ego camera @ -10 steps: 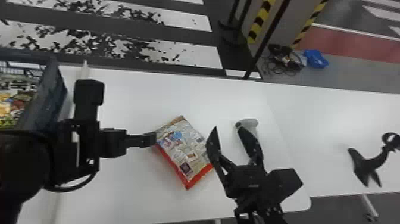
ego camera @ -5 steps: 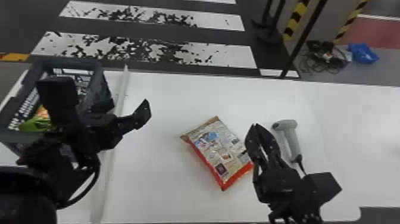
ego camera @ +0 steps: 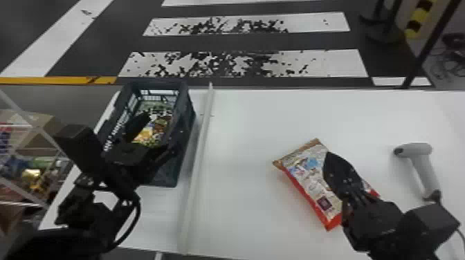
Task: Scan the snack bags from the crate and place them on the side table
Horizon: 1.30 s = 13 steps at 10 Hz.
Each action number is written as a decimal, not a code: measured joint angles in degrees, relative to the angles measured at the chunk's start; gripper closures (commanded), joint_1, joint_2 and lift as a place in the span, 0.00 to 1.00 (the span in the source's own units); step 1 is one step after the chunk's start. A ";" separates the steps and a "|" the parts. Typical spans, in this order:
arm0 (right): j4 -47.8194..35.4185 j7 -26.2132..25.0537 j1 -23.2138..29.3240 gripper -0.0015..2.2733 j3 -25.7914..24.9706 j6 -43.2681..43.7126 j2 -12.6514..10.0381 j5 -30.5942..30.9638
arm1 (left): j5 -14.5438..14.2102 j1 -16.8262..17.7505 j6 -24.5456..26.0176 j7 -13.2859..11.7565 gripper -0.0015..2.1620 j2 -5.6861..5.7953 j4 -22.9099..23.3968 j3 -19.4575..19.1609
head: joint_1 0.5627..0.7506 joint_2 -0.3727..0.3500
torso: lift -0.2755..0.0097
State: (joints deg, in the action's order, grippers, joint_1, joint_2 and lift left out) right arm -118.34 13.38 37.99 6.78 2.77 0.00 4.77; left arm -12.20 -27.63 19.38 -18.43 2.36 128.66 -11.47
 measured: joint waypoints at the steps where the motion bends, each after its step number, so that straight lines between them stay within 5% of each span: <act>1: 0.03 2.68 -1.15 0.93 0.78 -3.85 0.03 1.38 | 0.07 -1.42 -5.86 -3.00 0.04 0.00 -1.42 -1.26 | 0.70 0.80 | 0.64; 4: 1.37 9.44 -6.03 0.94 4.09 -18.11 0.43 6.36 | 0.08 -4.09 -15.11 -3.98 0.04 -0.48 -4.95 -2.75 | 0.70 0.94 | 0.64; 13: 14.25 8.27 -19.28 0.94 7.67 -24.71 0.26 13.37 | -1.89 -5.12 -14.82 -5.48 0.05 -0.21 -5.42 -3.08 | 0.70 0.93 | 0.64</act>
State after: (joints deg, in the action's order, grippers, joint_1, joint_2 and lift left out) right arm -104.09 21.66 18.71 14.45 -21.94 0.27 18.14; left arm -14.09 -32.76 4.56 -23.91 2.15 123.24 -14.54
